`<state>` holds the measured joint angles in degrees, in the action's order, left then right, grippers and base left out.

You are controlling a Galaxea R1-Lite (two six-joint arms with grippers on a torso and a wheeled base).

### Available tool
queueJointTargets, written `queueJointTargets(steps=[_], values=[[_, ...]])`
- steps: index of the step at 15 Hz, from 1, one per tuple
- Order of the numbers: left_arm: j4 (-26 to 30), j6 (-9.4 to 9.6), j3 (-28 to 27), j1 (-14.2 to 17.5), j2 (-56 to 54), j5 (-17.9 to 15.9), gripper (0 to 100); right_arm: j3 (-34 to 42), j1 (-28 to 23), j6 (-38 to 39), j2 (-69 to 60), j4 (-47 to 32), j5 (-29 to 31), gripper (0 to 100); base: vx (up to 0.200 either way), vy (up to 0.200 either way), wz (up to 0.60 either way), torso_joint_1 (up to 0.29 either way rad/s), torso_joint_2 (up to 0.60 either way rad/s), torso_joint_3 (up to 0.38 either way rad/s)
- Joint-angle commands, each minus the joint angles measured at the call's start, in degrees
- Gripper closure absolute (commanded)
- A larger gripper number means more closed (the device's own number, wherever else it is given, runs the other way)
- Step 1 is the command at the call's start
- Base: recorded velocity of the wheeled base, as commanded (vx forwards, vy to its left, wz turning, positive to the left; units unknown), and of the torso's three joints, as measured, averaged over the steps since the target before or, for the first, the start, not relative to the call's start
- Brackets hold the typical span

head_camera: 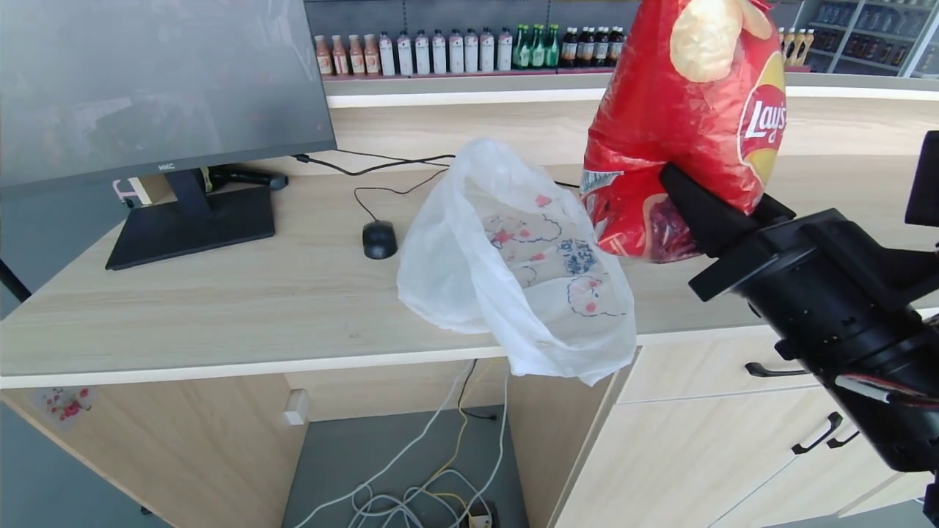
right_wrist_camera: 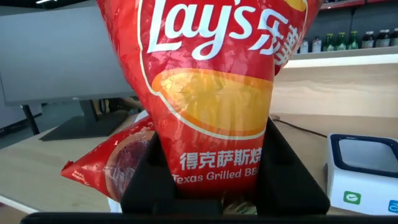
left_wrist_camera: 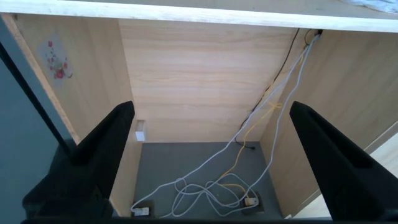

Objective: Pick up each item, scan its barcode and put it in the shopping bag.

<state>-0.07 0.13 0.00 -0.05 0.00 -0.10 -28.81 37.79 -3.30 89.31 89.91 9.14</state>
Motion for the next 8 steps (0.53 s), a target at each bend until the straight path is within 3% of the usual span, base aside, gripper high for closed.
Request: queueJointTargets(steps=[1,8], values=[[-0.01,0.13,0.00,0.05,0.00,0.01,0,1.65,0.27,-0.56,-1.07,0.09,0.00,100,0.000,0.000,0.00,0.000,0.00,0.000],[-0.01,0.13,0.00,0.05,0.00,0.01,0,2.00,2.29,2.34,0.52,0.09,2.81,100,0.000,0.000,0.00,0.000,0.00,0.000]])
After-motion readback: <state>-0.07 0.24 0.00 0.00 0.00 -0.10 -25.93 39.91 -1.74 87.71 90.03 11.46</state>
